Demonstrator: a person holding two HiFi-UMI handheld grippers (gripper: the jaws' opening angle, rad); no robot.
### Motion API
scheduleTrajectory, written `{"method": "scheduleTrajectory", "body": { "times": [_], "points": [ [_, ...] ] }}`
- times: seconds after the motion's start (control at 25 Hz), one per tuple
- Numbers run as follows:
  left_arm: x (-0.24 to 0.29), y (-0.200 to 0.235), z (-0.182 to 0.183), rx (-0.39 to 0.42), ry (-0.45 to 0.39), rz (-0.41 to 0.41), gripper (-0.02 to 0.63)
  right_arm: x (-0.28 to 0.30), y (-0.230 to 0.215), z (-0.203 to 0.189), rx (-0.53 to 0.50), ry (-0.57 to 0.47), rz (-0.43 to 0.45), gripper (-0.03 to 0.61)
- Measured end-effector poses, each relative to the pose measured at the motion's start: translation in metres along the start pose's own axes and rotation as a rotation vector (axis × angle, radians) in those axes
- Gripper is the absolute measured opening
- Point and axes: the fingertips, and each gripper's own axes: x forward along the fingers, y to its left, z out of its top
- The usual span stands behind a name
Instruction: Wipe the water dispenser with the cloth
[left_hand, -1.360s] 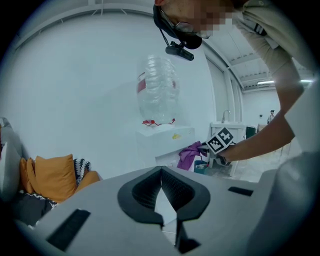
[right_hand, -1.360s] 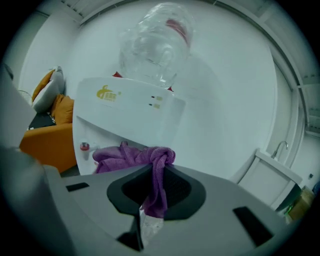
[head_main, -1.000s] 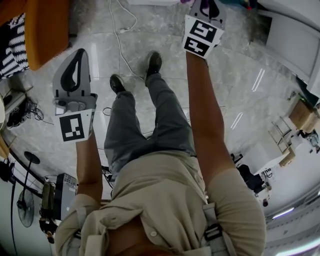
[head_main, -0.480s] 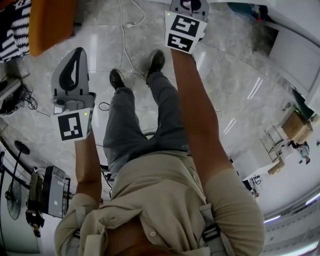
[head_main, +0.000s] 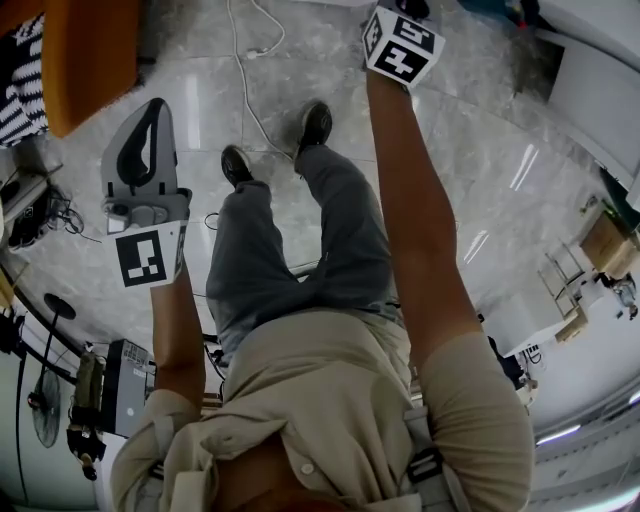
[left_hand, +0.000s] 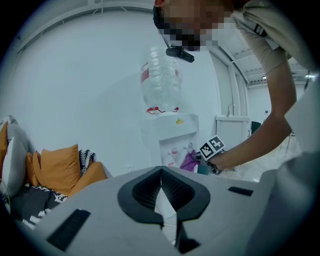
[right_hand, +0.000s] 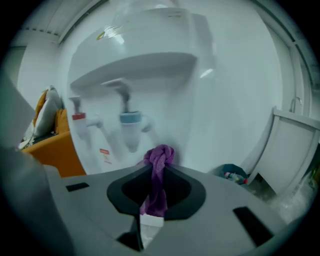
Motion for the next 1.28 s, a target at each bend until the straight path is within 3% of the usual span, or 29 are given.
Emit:
{"method": "scheduleTrajectory", "body": {
  "times": [0.12,0.36,0.48,0.76,0.88,1.08,1.28],
  "points": [
    [0.01,-0.008,-0.002,0.01,0.001,-0.016,0.017,-0.003,-0.028,0.01,-0.038,-0.063,-0.031,0.061],
    [0.018,-0.013,-0.004,0.013,-0.004,-0.014,0.017,0.008,-0.016,0.01,-0.078,-0.089,-0.012,0.061],
    [0.013,-0.007,-0.01,0.011,0.002,0.004,0.017,0.02,0.018,0.004,-0.12,-0.075,0.049,0.061],
    [-0.011,0.021,-0.032,-0.001,0.031,0.074,0.017,0.038,0.147,-0.002,-0.217,-0.081,0.275,0.061],
    [-0.022,0.034,-0.045,-0.004,0.049,0.099,0.017,0.043,0.179,0.002,-0.211,-0.097,0.308,0.061],
    [-0.024,0.037,-0.053,-0.007,0.054,0.097,0.017,0.042,0.172,-0.002,-0.227,-0.096,0.281,0.061],
    [-0.008,0.025,-0.045,0.003,0.037,0.061,0.017,0.045,0.116,-0.015,-0.221,-0.064,0.183,0.061]
  ]
}}
